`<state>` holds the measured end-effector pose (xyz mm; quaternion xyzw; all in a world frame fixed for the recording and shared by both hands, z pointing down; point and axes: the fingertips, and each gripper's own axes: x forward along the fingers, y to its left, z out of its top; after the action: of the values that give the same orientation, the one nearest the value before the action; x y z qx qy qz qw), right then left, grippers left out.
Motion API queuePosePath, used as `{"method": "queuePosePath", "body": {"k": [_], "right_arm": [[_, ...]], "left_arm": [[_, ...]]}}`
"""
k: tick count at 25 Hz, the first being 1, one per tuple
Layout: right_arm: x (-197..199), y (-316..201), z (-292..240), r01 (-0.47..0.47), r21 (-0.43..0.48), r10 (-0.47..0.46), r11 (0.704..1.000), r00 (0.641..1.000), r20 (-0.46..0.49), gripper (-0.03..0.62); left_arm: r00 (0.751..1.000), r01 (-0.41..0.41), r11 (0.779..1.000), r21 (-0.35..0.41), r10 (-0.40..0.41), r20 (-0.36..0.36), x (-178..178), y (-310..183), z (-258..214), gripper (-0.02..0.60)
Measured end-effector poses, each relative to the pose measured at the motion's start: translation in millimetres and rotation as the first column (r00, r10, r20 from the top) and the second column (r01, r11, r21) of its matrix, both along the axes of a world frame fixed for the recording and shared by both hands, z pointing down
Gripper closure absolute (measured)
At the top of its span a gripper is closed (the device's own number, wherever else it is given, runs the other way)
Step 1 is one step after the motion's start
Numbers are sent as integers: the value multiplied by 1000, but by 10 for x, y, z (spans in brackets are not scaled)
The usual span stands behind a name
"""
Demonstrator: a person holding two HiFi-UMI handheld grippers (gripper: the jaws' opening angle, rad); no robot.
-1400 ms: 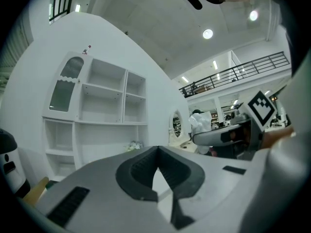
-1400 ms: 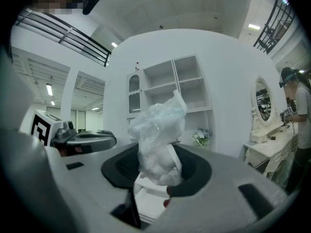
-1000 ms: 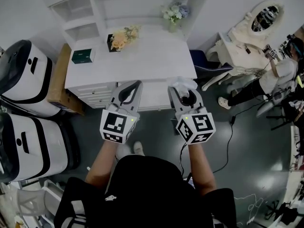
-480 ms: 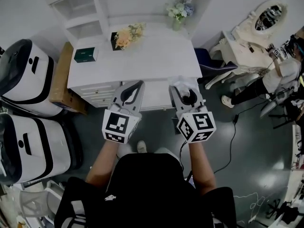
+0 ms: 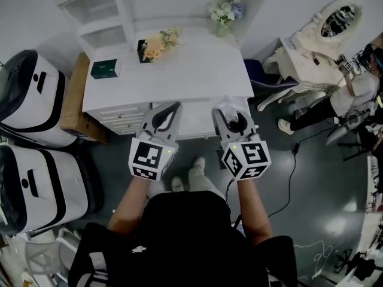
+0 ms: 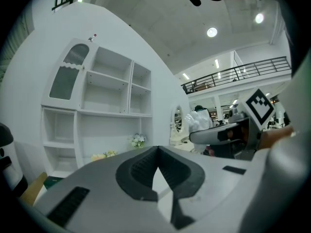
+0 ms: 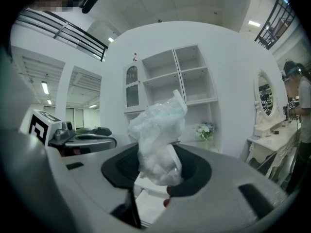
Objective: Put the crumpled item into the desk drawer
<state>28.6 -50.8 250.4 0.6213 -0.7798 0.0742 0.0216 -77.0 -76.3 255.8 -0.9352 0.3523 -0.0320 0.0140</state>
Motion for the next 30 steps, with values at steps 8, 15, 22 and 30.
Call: {"method": "queuePosePath", "body": {"k": [8, 15, 22, 30], "right_arm": [[129, -182, 91, 8, -20, -7, 1000, 1000, 12, 451], [293, -377, 256, 24, -59, -23, 998, 1000, 17, 451], [428, -599, 431, 56, -99, -54, 994, 998, 23, 451], [545, -864, 734, 87, -157, -83, 984, 996, 28, 451]], "left_arm": [[1000, 0, 1000, -22, 0, 17, 142, -179, 96, 575], [1000, 6, 999, -52, -4, 30, 330, -356, 250, 575], [999, 31, 995, -91, -27, 41, 487, -550, 412, 575], [997, 46, 984, -171, -34, 71, 662, -787, 730, 575]]}}
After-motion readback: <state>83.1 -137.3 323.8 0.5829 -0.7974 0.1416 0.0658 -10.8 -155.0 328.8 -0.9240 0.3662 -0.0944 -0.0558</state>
